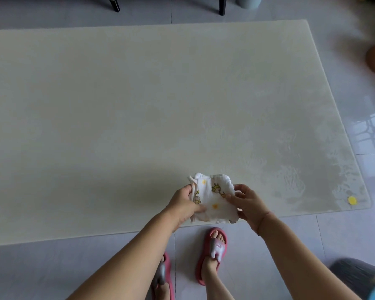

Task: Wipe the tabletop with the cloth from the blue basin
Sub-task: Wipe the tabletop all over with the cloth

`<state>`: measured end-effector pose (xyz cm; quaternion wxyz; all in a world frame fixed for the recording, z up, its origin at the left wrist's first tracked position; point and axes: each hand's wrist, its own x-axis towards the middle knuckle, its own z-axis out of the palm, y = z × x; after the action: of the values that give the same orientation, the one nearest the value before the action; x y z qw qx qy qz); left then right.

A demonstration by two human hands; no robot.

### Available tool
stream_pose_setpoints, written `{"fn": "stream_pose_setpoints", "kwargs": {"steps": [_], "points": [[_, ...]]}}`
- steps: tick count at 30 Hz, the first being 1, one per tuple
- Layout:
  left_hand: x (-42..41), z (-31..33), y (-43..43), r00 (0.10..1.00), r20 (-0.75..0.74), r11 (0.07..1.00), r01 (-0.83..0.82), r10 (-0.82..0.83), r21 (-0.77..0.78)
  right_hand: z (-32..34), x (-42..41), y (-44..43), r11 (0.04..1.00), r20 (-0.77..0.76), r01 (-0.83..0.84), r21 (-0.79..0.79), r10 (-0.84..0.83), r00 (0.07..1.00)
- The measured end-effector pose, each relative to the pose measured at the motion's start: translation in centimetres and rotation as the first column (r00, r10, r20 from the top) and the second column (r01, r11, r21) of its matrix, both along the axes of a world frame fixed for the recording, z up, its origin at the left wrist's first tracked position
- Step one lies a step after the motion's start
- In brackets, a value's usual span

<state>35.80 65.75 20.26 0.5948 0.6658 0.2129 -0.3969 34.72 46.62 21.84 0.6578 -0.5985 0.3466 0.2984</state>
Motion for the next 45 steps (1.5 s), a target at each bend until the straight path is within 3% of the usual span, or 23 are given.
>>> {"fn": "stream_pose_setpoints", "kwargs": {"steps": [4,8,9,11,13,15,18,20,24,26,27,30,31,32,33,35,38,39,40,41,43,45], "points": [[-0.9,-1.1,-0.3,0.978,0.051,0.979,0.199,-0.2,0.035,-0.5,-0.6,-0.2,0.963,0.066,-0.216,-0.163,0.229,0.971],[-1.7,-1.9,-1.1,0.922,0.213,0.937,0.282,-0.325,0.207,-1.4,-1.3,-0.3,0.883,0.08,-0.226,-0.411,0.282,0.956],[-1.8,-2.1,-1.1,0.898,0.253,0.913,0.282,-0.359,0.295,-1.6,-1.5,-0.3,0.829,0.064,-0.234,-0.508,0.307,0.95],[-1.9,-2.4,-0.7,0.829,0.314,0.817,0.261,-0.463,0.515,-2.0,-2.2,-0.2,0.625,0.025,-0.245,-0.742,0.39,0.92],[-1.9,-2.6,0.1,0.727,0.327,0.638,0.194,-0.603,0.745,-2.5,-3.0,0.5,0.418,0.052,-0.185,-0.889,0.494,0.868],[-1.6,-3.2,0.7,0.637,0.342,0.489,0.064,-0.691,0.87,-2.9,-3.3,2.0,0.328,0.08,-0.16,-0.931,0.612,0.787],[-1.0,-4.5,1.3,0.506,0.43,0.469,-0.056,-0.748,0.881,-4.3,-3.6,4.5,0.152,-0.023,-0.25,-0.956,0.812,0.583],[-0.2,-5.4,1.5,0.446,0.434,0.46,-0.056,-0.782,0.886,-5.8,-3.3,5.1,0.094,-0.095,-0.331,-0.939,0.853,0.513],[2.5,-6.8,1.4,0.49,0.415,0.446,-0.059,-0.767,0.893,-8.7,-3.1,6.0,0.094,-0.17,-0.365,-0.926,0.76,0.627],[3.7,-7.8,1.5,0.55,0.411,0.443,-0.083,-0.727,0.893,-8.9,-4.1,7.7,0.108,-0.113,-0.311,-0.944,0.78,0.615],[4.1,-8.2,1.7,0.575,0.411,0.443,-0.092,-0.708,0.892,-8.9,-5.0,8.5,0.105,-0.072,-0.29,-0.951,0.839,0.539],[4.1,-9.5,2.0,0.581,0.398,0.426,-0.096,-0.71,0.899,-9.2,-5.9,6.1,-0.015,-0.059,-0.239,-0.971,0.982,0.177],[4.0,-9.7,2.0,0.577,0.395,0.418,-0.099,-0.715,0.903,-9.4,-5.0,4.1,-0.032,-0.058,-0.211,-0.977,0.991,0.12],[4.0,-9.8,2.0,0.577,0.392,0.412,-0.103,-0.716,0.905,-9.5,-4.1,2.0,-0.04,-0.062,-0.178,-0.983,0.99,0.123],[4.0,-9.9,2.0,0.581,0.389,0.408,-0.105,-0.715,0.907,-9.5,-3.2,0.0,-0.041,-0.071,-0.16,-0.986,0.979,0.193],[4.0,-9.9,1.8,0.585,0.384,0.398,-0.111,-0.714,0.91,-9.5,-1.4,-3.2,-0.021,-0.095,-0.173,-0.985,0.895,0.436],[4.0,-9.9,1.8,0.591,0.382,0.396,-0.113,-0.71,0.911,-9.9,-0.8,-1.2,0.113,-0.091,-0.2,-0.973,0.61,0.787],[4.0,-9.9,1.8,0.594,0.384,0.4,-0.112,-0.707,0.91,-10.0,-1.2,1.1,0.144,-0.093,-0.202,-0.969,0.543,0.834],[4.0,-9.9,1.9,0.594,0.382,0.401,-0.108,-0.708,0.91,-10.0,-2.0,3.7,0.161,-0.082,-0.206,-0.965,0.562,0.823],[3.9,-9.8,1.9,0.596,0.379,0.4,-0.103,-0.708,0.911,-9.9,-3.2,6.0,0.15,-0.064,-0.213,-0.965,0.657,0.752],[3.8,-9.8,1.9,0.597,0.378,0.401,-0.101,-0.708,0.911,-9.8,-5.4,8.0,0.079,-0.036,-0.217,-0.973,0.877,0.479],[3.8,-9.7,1.9,0.596,0.38,0.398,-0.109,-0.707,0.911,-9.9,-4.7,5.0,0.024,-0.018,-0.18,-0.983,0.974,0.227]]}}
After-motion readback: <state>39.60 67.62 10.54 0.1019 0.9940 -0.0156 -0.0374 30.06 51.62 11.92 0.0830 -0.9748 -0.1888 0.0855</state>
